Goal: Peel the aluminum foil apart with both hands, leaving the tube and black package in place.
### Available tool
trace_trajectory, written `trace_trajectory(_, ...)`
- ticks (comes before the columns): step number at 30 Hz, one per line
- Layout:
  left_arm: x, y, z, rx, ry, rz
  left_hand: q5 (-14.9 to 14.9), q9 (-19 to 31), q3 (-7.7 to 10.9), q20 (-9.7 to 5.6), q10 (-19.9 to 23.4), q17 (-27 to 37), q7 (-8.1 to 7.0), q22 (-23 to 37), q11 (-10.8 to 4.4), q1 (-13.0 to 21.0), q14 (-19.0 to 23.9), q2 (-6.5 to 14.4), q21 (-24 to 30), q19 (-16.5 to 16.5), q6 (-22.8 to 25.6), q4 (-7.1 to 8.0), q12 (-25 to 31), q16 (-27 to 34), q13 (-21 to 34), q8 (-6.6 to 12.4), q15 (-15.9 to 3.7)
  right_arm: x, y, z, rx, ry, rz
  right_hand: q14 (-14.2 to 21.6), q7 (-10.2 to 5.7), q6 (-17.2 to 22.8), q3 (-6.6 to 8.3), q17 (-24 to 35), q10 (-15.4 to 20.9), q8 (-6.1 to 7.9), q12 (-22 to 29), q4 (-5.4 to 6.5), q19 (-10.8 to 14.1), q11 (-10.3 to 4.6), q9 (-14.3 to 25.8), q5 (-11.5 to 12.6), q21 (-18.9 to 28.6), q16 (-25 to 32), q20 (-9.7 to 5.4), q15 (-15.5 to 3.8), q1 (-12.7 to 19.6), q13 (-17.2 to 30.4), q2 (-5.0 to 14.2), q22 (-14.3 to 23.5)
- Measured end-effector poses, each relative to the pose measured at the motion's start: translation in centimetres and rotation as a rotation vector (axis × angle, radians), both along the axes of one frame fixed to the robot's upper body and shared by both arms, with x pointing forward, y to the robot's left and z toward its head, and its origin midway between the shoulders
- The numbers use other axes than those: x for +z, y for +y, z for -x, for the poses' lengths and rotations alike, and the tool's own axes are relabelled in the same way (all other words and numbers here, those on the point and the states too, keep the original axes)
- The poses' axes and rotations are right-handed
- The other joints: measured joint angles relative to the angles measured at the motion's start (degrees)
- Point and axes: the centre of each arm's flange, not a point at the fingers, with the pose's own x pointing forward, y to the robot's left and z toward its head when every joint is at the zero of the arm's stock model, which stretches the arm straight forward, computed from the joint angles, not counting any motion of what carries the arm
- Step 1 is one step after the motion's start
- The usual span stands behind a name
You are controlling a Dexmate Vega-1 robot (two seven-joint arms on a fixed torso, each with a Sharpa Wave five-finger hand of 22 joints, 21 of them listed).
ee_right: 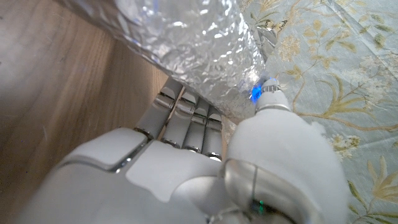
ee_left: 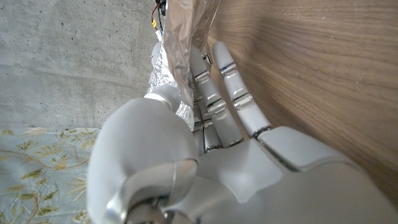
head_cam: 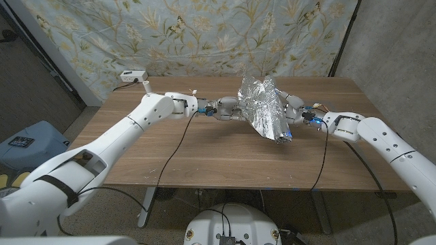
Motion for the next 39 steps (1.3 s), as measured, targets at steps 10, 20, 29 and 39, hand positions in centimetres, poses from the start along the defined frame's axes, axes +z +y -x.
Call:
trace_trajectory(10, -0.3, 0.0, -0.1, -0.016, 0.036, 0.018, 0.0, 0.32, 0.09, 0.0, 0.0, 0.21, -0.01, 0.0, 0.0, 0.0, -0.01, 0.0, 0.4, 0.0, 0.01, -0.1, 0.0, 0.0, 0.07, 0.0, 0.0, 0.2, -0.3, 0.0, -0.005, 0.031, 0.021, -0.62, 0.62, -1.83, -1.52, -0.44, -0.82, 0.0, -0.23, 1.52, 0.1, 0.6, -0.26, 0.22, -0.22, 0.0, 0.09, 0.63, -3.33, 0.35, -0.3, 0.0)
trace_trajectory(20, -0.7, 0.0, -0.3, -0.023, 0.075, 0.033, 0.0, 0.79, 0.08, 0.01, 0.2, 0.46, 0.0, 0.0, 0.0, 0.0, -0.01, 0.0, 0.5, -0.01, 0.2, -0.09, 0.0, 0.0, 0.34, -0.01, 0.01, -0.2, -0.4, -0.2, -0.002, 0.078, 0.041, -1.1, 1.33, -2.55, -2.4, -0.74, -1.53, 0.0, -0.66, 2.43, 0.41, 1.14, -0.53, 0.66, -0.51, 0.0, 0.4, 1.11, -5.64, 0.66, -0.63, 0.0)
trace_trajectory(29, -0.8, -0.2, -0.6, -0.027, 0.102, 0.049, 0.0, 1.08, 0.24, 0.01, 0.19, 0.45, 0.0, 0.0, 0.01, 0.01, 0.17, 0.0, 1.04, -0.01, 0.22, -0.25, -0.22, 0.0, 0.23, -0.01, -0.17, -0.5, -0.5, -0.5, 0.011, 0.127, 0.065, -0.8, 1.95, -3.16, -2.6, -1.0, -1.41, 0.0, -0.67, 3.09, 0.62, 1.26, -0.79, 1.1, -0.51, -0.01, 0.61, 1.45, -6.24, 0.87, -0.2, 0.0)
trace_trajectory(39, -0.8, -0.2, -0.9, -0.026, 0.115, 0.06, 0.0, 1.34, 0.24, -0.31, 0.41, 0.82, -0.18, 0.01, -0.01, 0.01, 0.44, 0.01, 1.26, 0.32, 0.45, -0.25, -0.45, 0.0, 0.22, -0.02, -0.44, -0.2, -0.7, -1.0, 0.019, 0.149, 0.076, -0.8, 2.05, -3.88, -2.99, -1.03, -1.61, 0.0, -0.67, 3.48, 0.82, 1.66, -0.84, 1.55, -1.0, -0.01, 0.81, 1.46, -7.61, 0.99, -0.5, 0.0)
